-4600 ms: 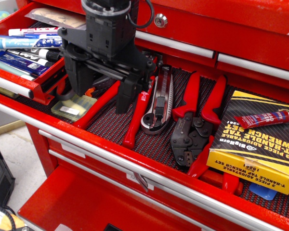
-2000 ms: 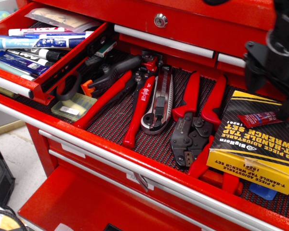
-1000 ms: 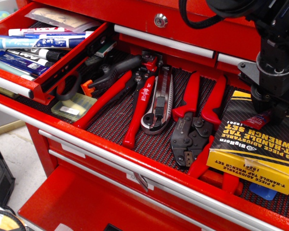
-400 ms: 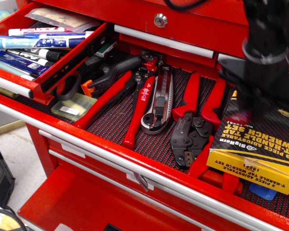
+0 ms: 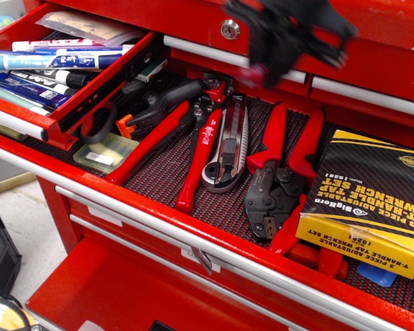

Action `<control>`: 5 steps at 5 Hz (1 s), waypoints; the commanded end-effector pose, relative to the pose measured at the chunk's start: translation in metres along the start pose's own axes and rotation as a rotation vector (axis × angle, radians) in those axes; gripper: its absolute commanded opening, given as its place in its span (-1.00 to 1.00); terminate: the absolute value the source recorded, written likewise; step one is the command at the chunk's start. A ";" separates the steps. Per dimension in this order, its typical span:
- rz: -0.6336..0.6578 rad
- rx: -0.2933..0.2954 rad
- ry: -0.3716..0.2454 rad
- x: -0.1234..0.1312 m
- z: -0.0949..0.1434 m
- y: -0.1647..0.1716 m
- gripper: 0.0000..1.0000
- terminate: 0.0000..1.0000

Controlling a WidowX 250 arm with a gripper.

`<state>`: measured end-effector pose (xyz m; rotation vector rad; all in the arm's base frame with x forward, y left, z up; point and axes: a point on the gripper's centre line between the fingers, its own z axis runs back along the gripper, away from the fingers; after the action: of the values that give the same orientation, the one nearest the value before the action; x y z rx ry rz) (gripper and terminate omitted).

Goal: Pick up glue and put into drawer

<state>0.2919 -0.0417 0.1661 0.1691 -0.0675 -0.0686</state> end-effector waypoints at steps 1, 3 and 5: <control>-0.040 0.131 -0.029 -0.028 -0.001 0.078 -1.00 -1.00; -0.318 0.206 -0.146 -0.043 -0.010 0.178 -1.00 -1.00; -0.406 0.162 -0.202 -0.045 -0.013 0.229 1.00 -1.00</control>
<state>0.2614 0.1925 0.1649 0.2877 -0.2119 -0.4784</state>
